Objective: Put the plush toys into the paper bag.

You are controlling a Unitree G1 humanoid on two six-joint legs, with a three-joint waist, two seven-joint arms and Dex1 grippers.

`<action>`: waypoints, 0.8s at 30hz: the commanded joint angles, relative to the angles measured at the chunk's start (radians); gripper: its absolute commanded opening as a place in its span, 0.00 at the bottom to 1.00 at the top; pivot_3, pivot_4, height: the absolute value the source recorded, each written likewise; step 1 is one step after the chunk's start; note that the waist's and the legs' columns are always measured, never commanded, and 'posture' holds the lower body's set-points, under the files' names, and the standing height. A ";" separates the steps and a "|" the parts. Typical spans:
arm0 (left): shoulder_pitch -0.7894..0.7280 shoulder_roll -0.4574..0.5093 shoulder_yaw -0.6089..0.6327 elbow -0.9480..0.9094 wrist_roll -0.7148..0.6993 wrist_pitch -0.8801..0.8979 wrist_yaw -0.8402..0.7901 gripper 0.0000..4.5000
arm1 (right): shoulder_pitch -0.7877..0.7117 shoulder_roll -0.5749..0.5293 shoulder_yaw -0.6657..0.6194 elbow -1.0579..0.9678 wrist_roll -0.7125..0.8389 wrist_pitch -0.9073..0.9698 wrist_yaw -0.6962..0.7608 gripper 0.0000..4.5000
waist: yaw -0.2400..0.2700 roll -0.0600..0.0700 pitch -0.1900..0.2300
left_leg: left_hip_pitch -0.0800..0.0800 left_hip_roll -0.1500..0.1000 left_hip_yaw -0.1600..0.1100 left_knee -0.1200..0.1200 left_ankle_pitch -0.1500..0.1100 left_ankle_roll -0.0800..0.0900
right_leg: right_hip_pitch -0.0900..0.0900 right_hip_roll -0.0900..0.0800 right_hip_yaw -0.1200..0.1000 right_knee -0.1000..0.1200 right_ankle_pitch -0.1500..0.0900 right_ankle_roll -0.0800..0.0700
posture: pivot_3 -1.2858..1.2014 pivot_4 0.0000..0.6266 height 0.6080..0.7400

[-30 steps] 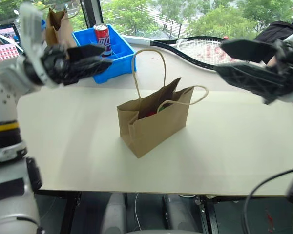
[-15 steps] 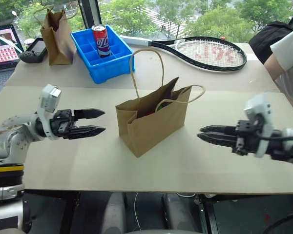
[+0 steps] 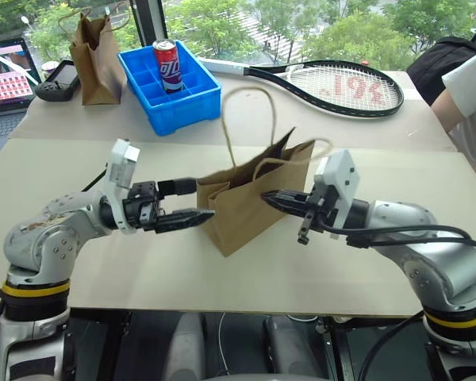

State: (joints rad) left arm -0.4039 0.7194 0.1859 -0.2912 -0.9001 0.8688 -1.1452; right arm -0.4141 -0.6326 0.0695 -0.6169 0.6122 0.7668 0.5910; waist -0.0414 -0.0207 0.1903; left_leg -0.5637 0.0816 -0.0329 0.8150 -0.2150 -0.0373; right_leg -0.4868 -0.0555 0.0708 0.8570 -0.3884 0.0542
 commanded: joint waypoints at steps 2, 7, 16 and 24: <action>-0.021 -0.003 -0.030 -0.045 -0.007 0.003 0.040 1.00 | -0.006 0.054 0.030 0.008 -0.056 -0.045 -0.035 0.01 | 0.000 0.000 0.000 | 0.001 0.000 0.000 0.000 0.000 0.000 | 0.001 0.000 0.000 0.000 0.000 0.000 | 0.52 0.24 0.40; -0.015 -0.025 -0.090 -0.072 -0.004 0.004 0.060 1.00 | -0.023 0.113 0.067 0.025 -0.089 -0.039 -0.063 0.01 | 0.000 0.000 0.000 | 0.001 0.000 0.000 0.000 0.000 0.000 | 0.001 0.000 0.000 0.000 0.000 0.000 | 0.52 0.24 0.40; -0.045 -0.066 -0.159 0.029 0.088 -0.033 0.121 0.46 | -0.020 0.126 0.048 0.010 -0.101 -0.017 -0.077 0.00 | 0.001 0.000 0.000 | 0.001 0.000 0.000 0.000 0.000 0.000 | 0.000 0.000 0.000 0.000 0.000 0.000 | 0.52 0.24 0.40; -0.104 -0.095 -0.174 0.119 0.144 -0.085 0.125 0.01 | 0.011 0.106 0.013 -0.031 -0.072 0.013 -0.081 0.00 | 0.004 0.000 0.000 | 0.001 0.000 0.000 0.000 0.000 0.000 | 0.000 0.000 0.000 0.000 0.001 0.000 | 0.52 0.24 0.40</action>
State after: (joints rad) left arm -0.4814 0.6275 0.0172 -0.1818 -0.7720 0.8052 -1.0160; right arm -0.4063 -0.5248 0.1201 -0.5963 0.5178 0.7711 0.5169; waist -0.0378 -0.0207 0.1902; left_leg -0.5631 0.0813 -0.0329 0.8153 -0.2147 -0.0374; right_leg -0.4862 -0.0554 0.0709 0.8572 -0.3879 0.0538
